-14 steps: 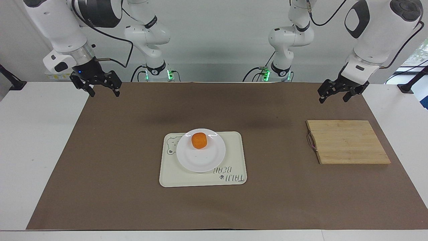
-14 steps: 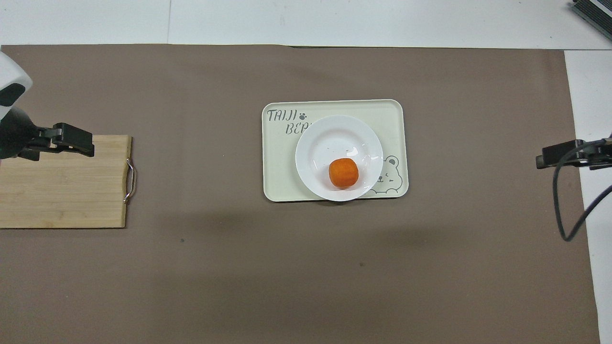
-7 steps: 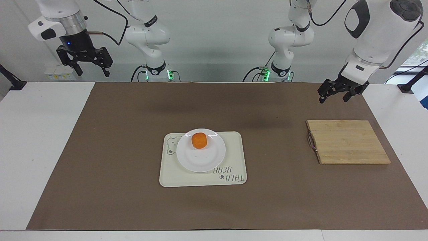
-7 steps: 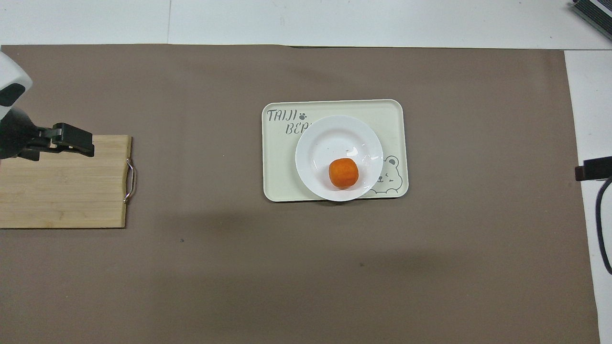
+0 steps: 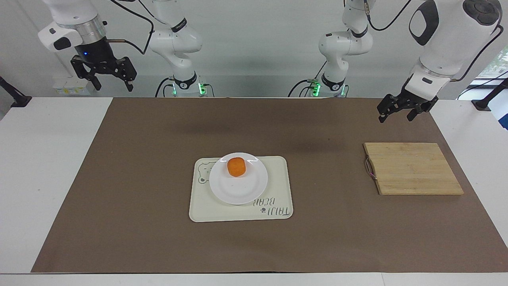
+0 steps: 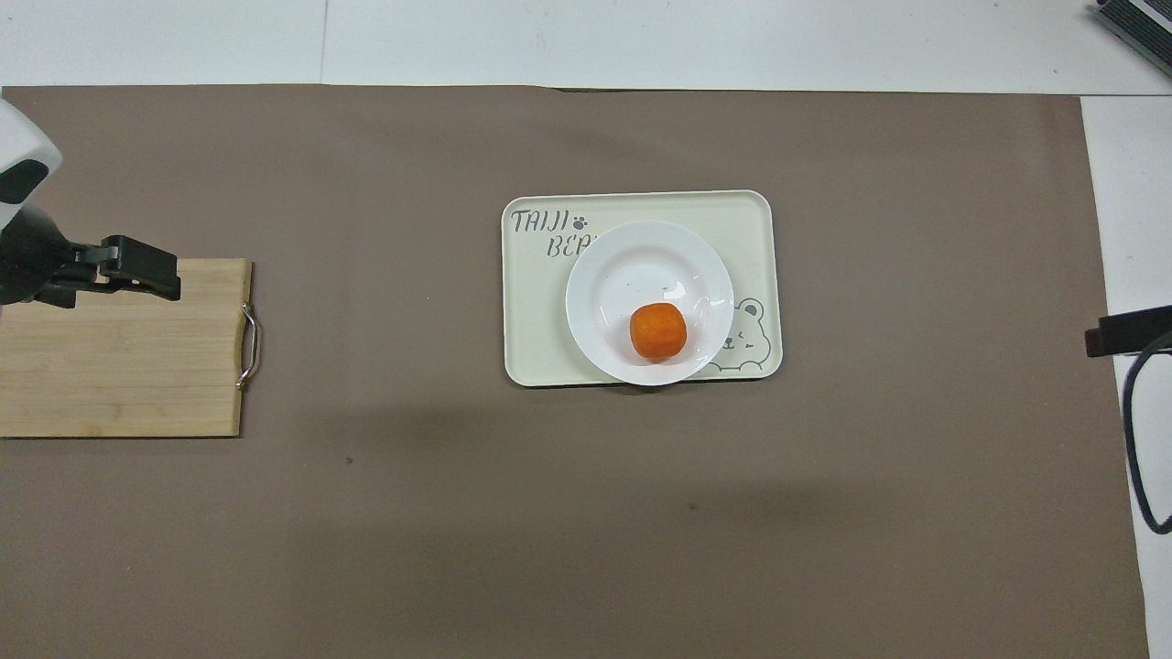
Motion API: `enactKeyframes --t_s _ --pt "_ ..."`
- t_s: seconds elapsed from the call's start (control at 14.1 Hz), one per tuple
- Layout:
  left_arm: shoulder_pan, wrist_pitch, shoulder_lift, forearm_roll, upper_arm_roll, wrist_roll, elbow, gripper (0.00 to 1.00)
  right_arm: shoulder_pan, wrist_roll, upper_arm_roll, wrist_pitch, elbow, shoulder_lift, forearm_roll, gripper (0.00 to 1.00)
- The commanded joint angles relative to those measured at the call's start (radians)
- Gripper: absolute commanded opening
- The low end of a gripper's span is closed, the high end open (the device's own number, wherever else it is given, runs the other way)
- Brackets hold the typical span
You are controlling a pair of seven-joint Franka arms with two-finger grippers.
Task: Place orange and plate with both arms
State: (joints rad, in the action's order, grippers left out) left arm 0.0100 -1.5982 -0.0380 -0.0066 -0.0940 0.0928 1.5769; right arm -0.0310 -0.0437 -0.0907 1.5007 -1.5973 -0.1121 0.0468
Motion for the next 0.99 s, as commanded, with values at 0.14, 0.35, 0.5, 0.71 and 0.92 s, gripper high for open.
enactKeyframes --t_s 0.14,0.35,0.5,0.71,0.92 --pt "0.011 -0.009 0.003 0.010 -0.007 -0.008 0.002 1.00 -0.001 0.004 0.012 0.006 -0.030 -0.023 0.008 1.00" --pt "0.011 -0.009 0.004 0.010 -0.007 -0.008 0.002 1.00 -0.001 0.001 0.014 0.004 -0.023 -0.018 0.013 1.00" --pt "0.011 -0.009 0.003 0.010 -0.007 -0.008 0.002 1.00 0.000 -0.045 0.026 0.006 -0.018 -0.012 0.009 1.00" --pt "0.011 -0.009 0.004 0.011 -0.007 -0.008 0.002 1.00 0.002 -0.035 0.025 -0.008 0.003 -0.001 -0.053 1.00" --pt "0.011 -0.009 0.003 0.010 -0.007 -0.008 0.002 1.00 0.002 -0.044 0.026 -0.013 0.002 -0.001 -0.039 1.00"
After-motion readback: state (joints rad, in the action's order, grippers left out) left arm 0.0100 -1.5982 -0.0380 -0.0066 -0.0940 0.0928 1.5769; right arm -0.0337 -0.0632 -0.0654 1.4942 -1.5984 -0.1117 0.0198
